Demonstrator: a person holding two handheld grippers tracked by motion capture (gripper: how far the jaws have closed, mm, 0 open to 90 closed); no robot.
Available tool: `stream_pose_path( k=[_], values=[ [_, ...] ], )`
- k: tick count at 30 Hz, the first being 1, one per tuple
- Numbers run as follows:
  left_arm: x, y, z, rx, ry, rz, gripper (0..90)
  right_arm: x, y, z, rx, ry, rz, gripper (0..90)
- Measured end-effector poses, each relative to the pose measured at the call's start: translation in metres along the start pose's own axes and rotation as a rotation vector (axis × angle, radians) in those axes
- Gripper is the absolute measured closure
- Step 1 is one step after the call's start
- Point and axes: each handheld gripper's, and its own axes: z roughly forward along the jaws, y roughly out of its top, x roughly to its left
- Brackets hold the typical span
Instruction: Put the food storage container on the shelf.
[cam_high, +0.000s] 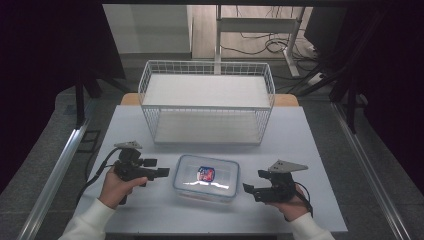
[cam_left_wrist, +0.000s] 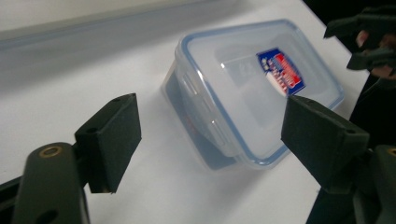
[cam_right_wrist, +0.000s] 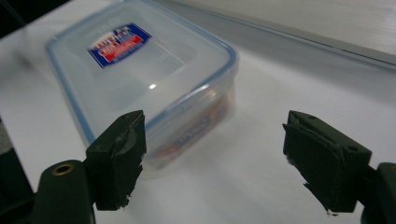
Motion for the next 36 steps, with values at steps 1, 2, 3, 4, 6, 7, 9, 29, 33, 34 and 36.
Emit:
stream_pose_path(
  k=[1,2,3,4,6,7,9,29,33,34,36],
  values=[
    [0.0,0.0,0.0,0.0,0.0,0.0,18.9,0.0,0.0,0.0,0.0,0.0,0.0,21.3],
    [0.0,0.0,-0.001,-0.004,-0.006,-0.002,18.9,0.0,0.0,0.0,-0.007,0.006,0.005,20.9],
    [0.0,0.0,-0.001,-0.007,-0.011,-0.004,18.6,0.001,0.001,0.0,-0.01,0.01,0.013,20.5],
    [0.0,0.0,0.0,-0.008,-0.016,-0.006,18.3,0.001,0.001,0.0,-0.013,0.013,0.017,20.3],
    [0.0,0.0,0.002,-0.003,-0.023,-0.008,17.8,0.001,0.001,0.001,-0.007,0.016,0.027,20.0],
    [0.0,0.0,0.004,-0.001,-0.026,-0.01,17.5,0.001,0.002,0.002,-0.006,0.019,0.031,20.1],
    [0.0,0.001,0.006,0.003,-0.039,-0.02,17.1,0.003,0.003,0.002,-0.003,0.026,0.042,20.0],
    [0.018,0.006,0.057,0.091,-0.172,-0.103,16.7,0.005,0.009,0.024,0.012,0.122,0.187,12.2],
    [0.02,0.006,0.065,0.1,-0.193,-0.119,16.7,0.004,0.008,0.029,0.029,0.14,0.218,10.3],
    [0.02,0.005,0.067,0.104,-0.198,-0.118,16.7,0.003,0.008,0.033,0.034,0.154,0.242,10.1],
    [0.021,0.004,0.07,0.115,-0.211,-0.123,16.6,0.001,0.008,0.038,0.043,0.168,0.273,9.7]
  ],
)
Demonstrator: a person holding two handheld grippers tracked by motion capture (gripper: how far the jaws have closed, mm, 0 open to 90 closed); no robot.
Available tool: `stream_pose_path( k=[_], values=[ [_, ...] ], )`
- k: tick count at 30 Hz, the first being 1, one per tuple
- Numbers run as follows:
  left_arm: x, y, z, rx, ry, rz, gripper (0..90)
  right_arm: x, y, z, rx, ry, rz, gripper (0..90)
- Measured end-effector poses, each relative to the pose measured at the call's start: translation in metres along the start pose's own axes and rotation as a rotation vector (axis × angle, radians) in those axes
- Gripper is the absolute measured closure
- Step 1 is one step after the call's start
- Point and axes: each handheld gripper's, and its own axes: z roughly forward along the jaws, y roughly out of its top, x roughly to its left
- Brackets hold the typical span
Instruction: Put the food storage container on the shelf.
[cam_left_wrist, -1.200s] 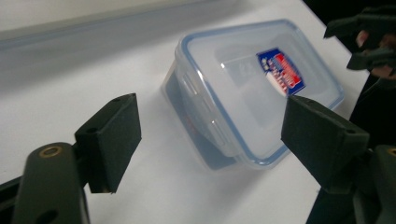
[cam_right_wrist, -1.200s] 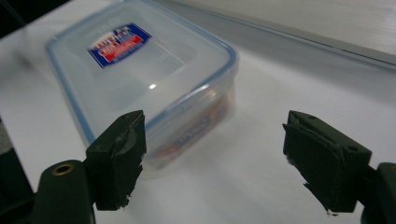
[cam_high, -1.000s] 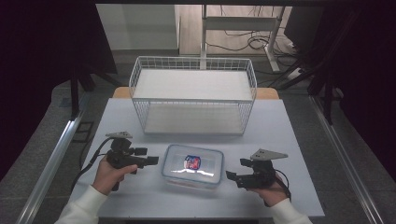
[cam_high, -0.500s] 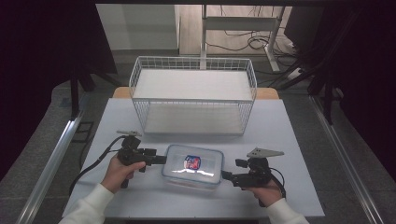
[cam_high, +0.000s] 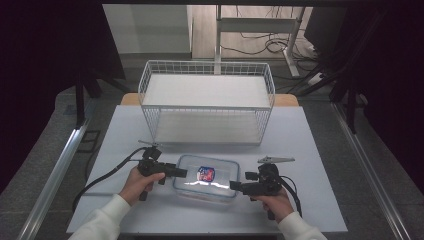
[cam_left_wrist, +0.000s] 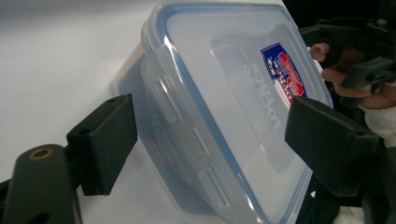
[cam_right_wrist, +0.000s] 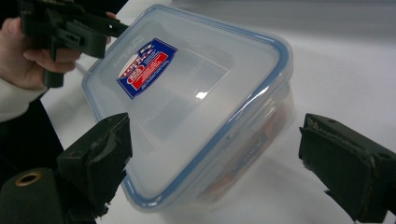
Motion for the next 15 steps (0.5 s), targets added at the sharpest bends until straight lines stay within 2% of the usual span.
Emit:
stream_pose_path(
  k=[7,11,14,15],
  values=[
    [0.004,-0.001,0.007,0.027,-0.046,-0.029,17.3,-0.006,0.0,0.018,0.049,0.026,0.068,9.2],
    [0.005,0.0,0.008,0.031,-0.036,-0.038,19.8,-0.008,0.0,0.022,0.073,0.041,0.111,10.6],
    [0.004,0.0,0.006,0.025,-0.028,-0.051,22.6,-0.011,-0.001,0.022,0.072,0.083,0.153,17.7],
    [0.003,0.0,0.005,0.024,-0.027,-0.05,24.6,-0.011,-0.001,0.022,0.072,0.081,0.168,19.6]
  ],
)
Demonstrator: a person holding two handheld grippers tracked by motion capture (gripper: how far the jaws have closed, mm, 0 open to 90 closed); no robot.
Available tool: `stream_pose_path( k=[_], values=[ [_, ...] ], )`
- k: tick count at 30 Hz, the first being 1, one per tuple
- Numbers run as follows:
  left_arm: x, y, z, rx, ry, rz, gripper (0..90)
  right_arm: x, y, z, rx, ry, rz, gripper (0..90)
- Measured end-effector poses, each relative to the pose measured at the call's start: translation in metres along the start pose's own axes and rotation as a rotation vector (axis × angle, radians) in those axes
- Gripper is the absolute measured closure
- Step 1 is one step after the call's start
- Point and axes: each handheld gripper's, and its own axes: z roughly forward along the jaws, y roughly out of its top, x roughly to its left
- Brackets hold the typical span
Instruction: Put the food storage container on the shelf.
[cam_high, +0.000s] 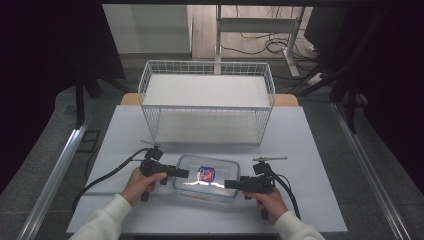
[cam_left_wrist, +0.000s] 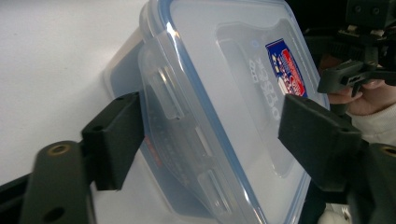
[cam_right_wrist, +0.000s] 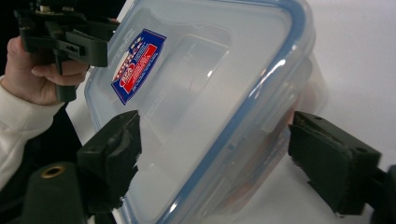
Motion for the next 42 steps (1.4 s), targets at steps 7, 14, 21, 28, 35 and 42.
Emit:
stream_pose_path(
  k=[7,14,21,28,35,42],
  values=[
    [-0.004,-0.001,-0.005,-0.016,0.022,-0.016,33.1,-0.001,-0.001,-0.009,-0.028,0.002,0.058,36.5],
    [-0.011,-0.005,-0.012,-0.029,0.036,-0.01,37.9,0.003,-0.003,-0.014,-0.052,0.001,0.094,44.1],
    [-0.018,-0.011,-0.017,-0.055,0.044,-0.001,41.4,0.007,-0.006,-0.019,-0.075,0.007,0.116,49.3],
    [-0.022,-0.012,-0.021,-0.068,0.035,0.007,44.7,0.01,-0.01,-0.022,-0.092,0.005,0.125,50.8],
    [-0.027,-0.013,-0.024,-0.082,0.04,0.015,46.0,0.012,-0.01,-0.024,-0.102,0.002,0.124,51.5],
    [-0.029,-0.013,-0.027,-0.098,0.041,0.016,47.3,0.014,-0.009,-0.025,-0.113,-0.003,0.106,52.1]
  ],
)
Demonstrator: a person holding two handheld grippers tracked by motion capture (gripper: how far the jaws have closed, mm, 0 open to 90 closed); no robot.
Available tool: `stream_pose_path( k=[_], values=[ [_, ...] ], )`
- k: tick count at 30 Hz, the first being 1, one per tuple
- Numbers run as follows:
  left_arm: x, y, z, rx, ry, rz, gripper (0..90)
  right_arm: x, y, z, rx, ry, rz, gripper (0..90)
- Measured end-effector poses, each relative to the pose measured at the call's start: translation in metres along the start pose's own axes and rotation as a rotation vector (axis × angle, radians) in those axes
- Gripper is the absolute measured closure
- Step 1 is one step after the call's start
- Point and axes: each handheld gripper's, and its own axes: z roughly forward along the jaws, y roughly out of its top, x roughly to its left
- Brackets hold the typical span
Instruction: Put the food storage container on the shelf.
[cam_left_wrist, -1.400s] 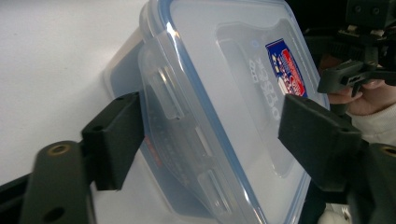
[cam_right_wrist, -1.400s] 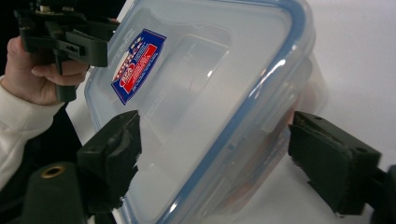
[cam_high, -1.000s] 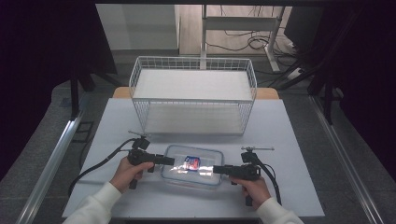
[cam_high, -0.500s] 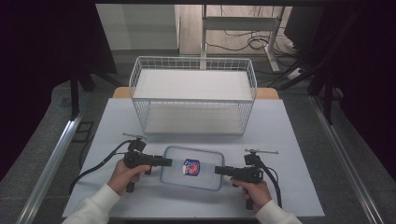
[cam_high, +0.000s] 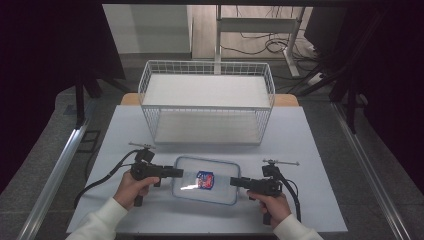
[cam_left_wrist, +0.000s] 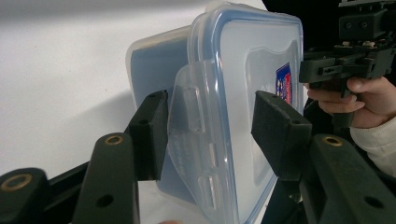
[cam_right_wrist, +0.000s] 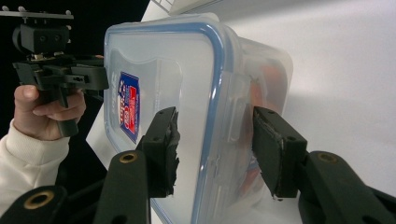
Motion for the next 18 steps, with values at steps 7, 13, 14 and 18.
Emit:
stream_pose_path(
  k=[7,13,14,18],
  values=[
    [-0.001,0.003,-0.002,-0.015,0.003,0.006,47.8,0.003,0.005,-0.001,-0.012,-0.006,-0.042,52.5],
    [0.001,0.007,-0.004,-0.024,0.0,0.006,48.0,0.004,0.011,0.0,-0.019,-0.005,-0.065,52.6],
    [0.001,0.007,-0.004,-0.028,-0.002,0.004,48.1,0.004,0.012,0.0,-0.021,-0.004,-0.069,52.6],
    [0.003,0.011,-0.006,-0.038,-0.012,0.003,49.7,0.003,0.017,0.0,-0.021,0.002,-0.078,52.6]
  ],
)
